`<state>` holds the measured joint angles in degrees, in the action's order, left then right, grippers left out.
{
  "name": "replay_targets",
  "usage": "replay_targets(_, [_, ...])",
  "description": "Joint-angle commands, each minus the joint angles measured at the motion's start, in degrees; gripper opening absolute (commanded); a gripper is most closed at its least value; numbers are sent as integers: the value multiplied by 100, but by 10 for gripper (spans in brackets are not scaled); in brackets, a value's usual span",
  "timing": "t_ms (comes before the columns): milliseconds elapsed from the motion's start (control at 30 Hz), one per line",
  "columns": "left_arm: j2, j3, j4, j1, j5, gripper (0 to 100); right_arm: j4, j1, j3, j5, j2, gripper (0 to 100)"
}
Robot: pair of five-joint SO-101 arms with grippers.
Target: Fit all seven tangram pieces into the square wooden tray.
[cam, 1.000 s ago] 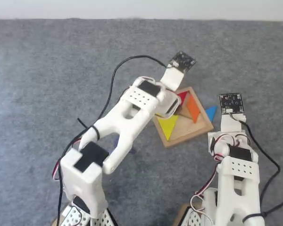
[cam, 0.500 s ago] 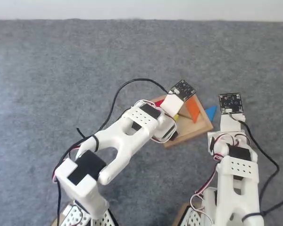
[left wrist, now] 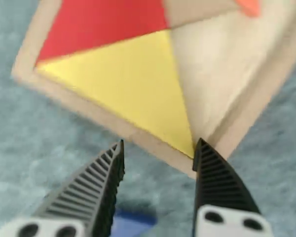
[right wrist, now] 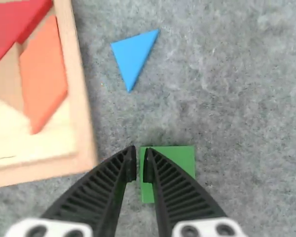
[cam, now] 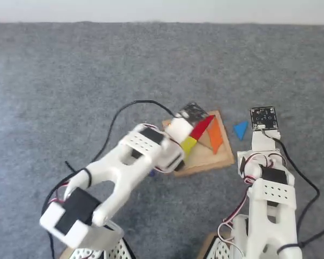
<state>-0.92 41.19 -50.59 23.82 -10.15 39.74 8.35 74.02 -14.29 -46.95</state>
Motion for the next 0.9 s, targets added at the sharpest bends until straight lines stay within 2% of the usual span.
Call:
replay_targets(0, [-281, -163, -149, -730, -404, 215, -4, -40, -360, -79, -13, 45])
replay_targets(100, [-334, -400, -255, -1099, -615, 216, -4, -40, -360, -79, -13, 45])
replay_targets(267, [-668, -1059, -668, -1029, -615, 217, -13, -40, -360, -79, -4, 45])
replay_targets(433, [-1503, -1226, -941, -545, -316, 217, -13, -40, -360, -79, 13, 45])
replay_targets(567, [-1556, -1051, -730, 149, -70, 217, -13, -40, -369, -79, 13, 45])
replay_targets(733, [-747, -971, -132, 1073, 211, 218, 48, 145, -457, -53, 40, 45])
replay_targets(867, [220, -1297, 97, 1231, 360, 248, 48, 558, -448, -35, 40, 45])
